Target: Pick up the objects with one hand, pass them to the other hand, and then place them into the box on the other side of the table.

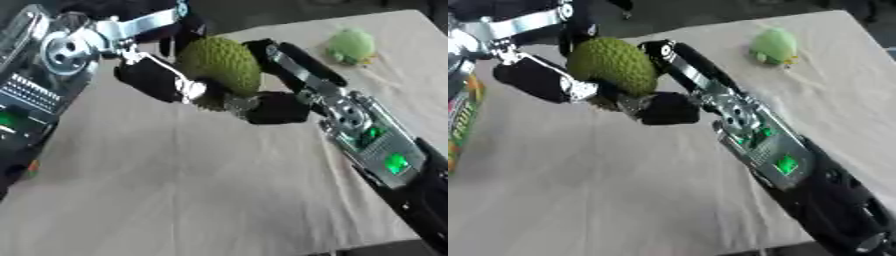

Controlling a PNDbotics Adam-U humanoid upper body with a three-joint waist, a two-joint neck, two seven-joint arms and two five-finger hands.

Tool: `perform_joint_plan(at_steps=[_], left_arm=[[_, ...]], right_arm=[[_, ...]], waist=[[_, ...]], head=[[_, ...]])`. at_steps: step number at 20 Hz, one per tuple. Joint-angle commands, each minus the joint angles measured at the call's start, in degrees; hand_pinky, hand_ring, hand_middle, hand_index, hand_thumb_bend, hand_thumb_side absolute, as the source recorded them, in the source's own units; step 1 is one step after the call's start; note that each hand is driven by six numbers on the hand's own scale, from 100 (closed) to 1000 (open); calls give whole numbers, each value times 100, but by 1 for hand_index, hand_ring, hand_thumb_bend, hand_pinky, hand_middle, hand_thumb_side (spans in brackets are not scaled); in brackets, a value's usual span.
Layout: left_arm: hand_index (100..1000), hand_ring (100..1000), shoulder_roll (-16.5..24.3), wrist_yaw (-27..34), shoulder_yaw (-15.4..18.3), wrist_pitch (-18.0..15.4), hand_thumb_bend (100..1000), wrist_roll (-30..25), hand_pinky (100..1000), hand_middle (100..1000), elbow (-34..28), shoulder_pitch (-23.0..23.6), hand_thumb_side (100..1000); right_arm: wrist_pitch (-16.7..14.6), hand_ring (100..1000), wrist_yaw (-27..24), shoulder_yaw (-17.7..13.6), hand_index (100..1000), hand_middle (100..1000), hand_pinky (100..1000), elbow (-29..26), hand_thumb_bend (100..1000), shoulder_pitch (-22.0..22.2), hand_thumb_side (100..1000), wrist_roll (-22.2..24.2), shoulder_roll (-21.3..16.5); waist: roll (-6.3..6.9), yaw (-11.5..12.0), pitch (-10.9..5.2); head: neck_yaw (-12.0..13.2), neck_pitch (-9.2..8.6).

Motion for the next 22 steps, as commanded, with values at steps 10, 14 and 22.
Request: perform_joint_plan(at_steps=[10,14,22], left_arm=[[406,503,424,56,301,-74,256,222,506,373,-336,74,200],[405,501,532,72,455,16,248,374,501,371,-354,238,197],[407,501,1103,172,1001,225,232,856,500,373,-288,748,199]], right_arm=[[334,748,322,-80,772,663,764,-88,269,-4,472,7,-204],[307,748,317,-92,771,664,764,-88,272,9,472,7,-232],[331,733,171,-204,746,639,761,-88,255,48,412,-241,-325]], waist=[[-33,33,-104],[-38,41,-98],[-28,46,-81]], head=[[-11,-33],[38,-36],[498,32]])
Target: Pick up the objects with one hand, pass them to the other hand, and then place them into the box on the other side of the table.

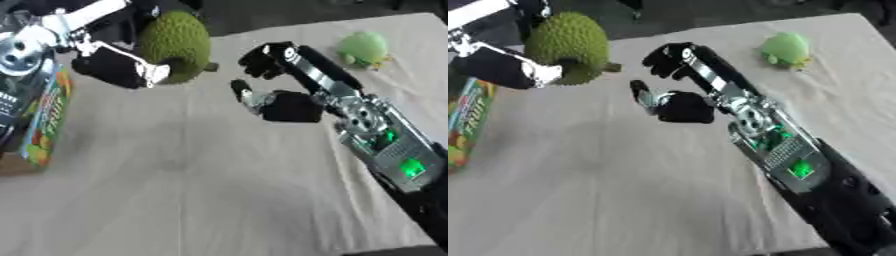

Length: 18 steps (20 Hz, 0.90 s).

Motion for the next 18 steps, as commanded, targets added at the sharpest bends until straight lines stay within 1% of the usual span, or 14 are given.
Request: perform_joint_plan(at_steps=[1,4,9,13,16,18], left_arm=[[407,501,462,108,355,85,233,202,500,373,-13,62,196],[408,502,721,169,593,169,237,399,500,373,41,228,187],[410,504,1135,146,934,257,250,677,504,375,280,456,172],[418,512,1399,154,1138,316,236,850,508,383,495,693,182],[419,511,1583,306,1253,378,246,944,509,384,663,838,176],[420,511,1708,300,1291,391,256,992,512,385,742,922,170]], right_arm=[[10,732,-94,-134,745,637,761,-89,252,-39,406,-174,-181],[11,726,-141,-218,740,630,759,-89,246,-15,392,-342,-242],[-26,723,-156,-410,737,626,757,-89,245,16,376,-620,-344],[-17,720,-128,-559,737,623,756,-89,226,48,376,-774,-417],[18,715,-111,-663,734,618,754,-89,223,84,370,-872,-466],[26,714,-104,-735,734,618,754,-89,228,96,363,-947,-505]], waist=[[-10,16,-82],[-15,13,-81],[-15,10,-81],[-11,-1,-76],[-19,-14,-71],[-23,-19,-66]], head=[[172,38],[276,58],[562,58],[787,42],[877,23],[926,11]])
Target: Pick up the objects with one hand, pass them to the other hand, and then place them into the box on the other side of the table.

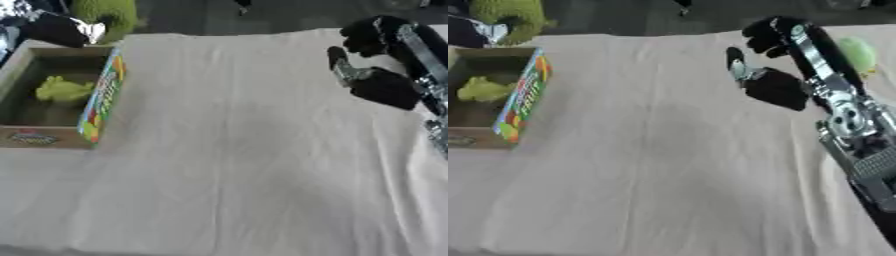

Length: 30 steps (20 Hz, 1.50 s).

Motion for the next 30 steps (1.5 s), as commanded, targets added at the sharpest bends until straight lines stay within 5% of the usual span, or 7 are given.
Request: perform_joint_plan(at_steps=[1,20,24,30], left_arm=[[420,511,390,-1,201,37,255,105,512,385,117,26,172],[452,526,4,-443,488,101,208,548,523,412,2018,67,206],[506,551,-76,-573,525,93,323,639,546,449,2362,45,150],[700,681,-100,-696,571,82,510,714,663,602,2581,58,100]], right_arm=[[5,714,35,-186,734,618,754,-89,229,-45,360,-139,-199],[21,710,5,-659,731,612,750,-89,222,99,346,-691,-279],[30,711,3,-686,731,612,750,-89,224,114,345,-738,-279],[34,711,23,-721,731,612,750,-89,225,135,343,-780,-279]], waist=[[-14,-5,-71],[-71,-52,-26],[-69,-63,-18],[-71,-63,-20]], head=[[110,-37],[384,-71],[390,-62],[391,-78]])
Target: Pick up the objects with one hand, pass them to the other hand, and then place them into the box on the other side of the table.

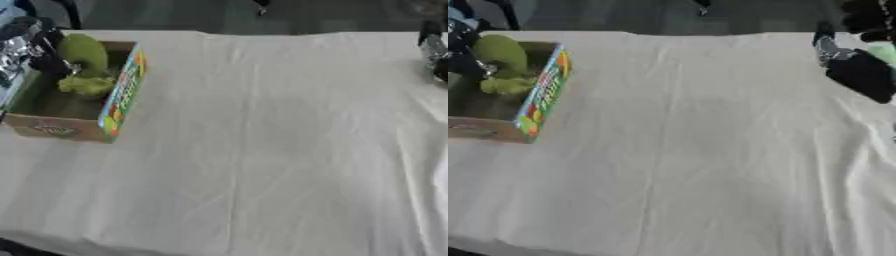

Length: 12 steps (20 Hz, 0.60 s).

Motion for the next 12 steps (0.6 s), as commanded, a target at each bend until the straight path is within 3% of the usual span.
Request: perform_joint_plan(at_steps=[1,3,4,5,12], left_arm=[[720,700,149,-90,124,8,533,68,678,622,27,-102,100],[760,745,155,-130,140,24,620,100,714,683,35,-93,159],[780,759,163,-143,149,31,714,118,726,706,33,-85,251],[785,762,170,-150,156,39,740,135,729,712,32,-78,285],[783,754,188,-106,190,64,695,275,718,703,-13,-55,364]], right_arm=[[-8,710,4,-85,731,612,750,-89,225,-45,342,-36,-109],[-7,705,7,-86,731,613,751,-89,227,-43,341,-37,-118],[-7,702,8,-88,731,613,751,-89,227,-44,340,-37,-125],[-7,701,10,-92,731,613,751,-89,227,-44,339,-38,-129],[-6,701,16,-125,731,612,750,-89,228,-30,334,-83,-142]], waist=[[-2,8,-87],[-5,13,-90],[-7,15,-91],[-8,16,-92],[-12,32,-100]], head=[[9,-27],[-2,-25],[-9,-27],[-13,-28],[-14,-7]])
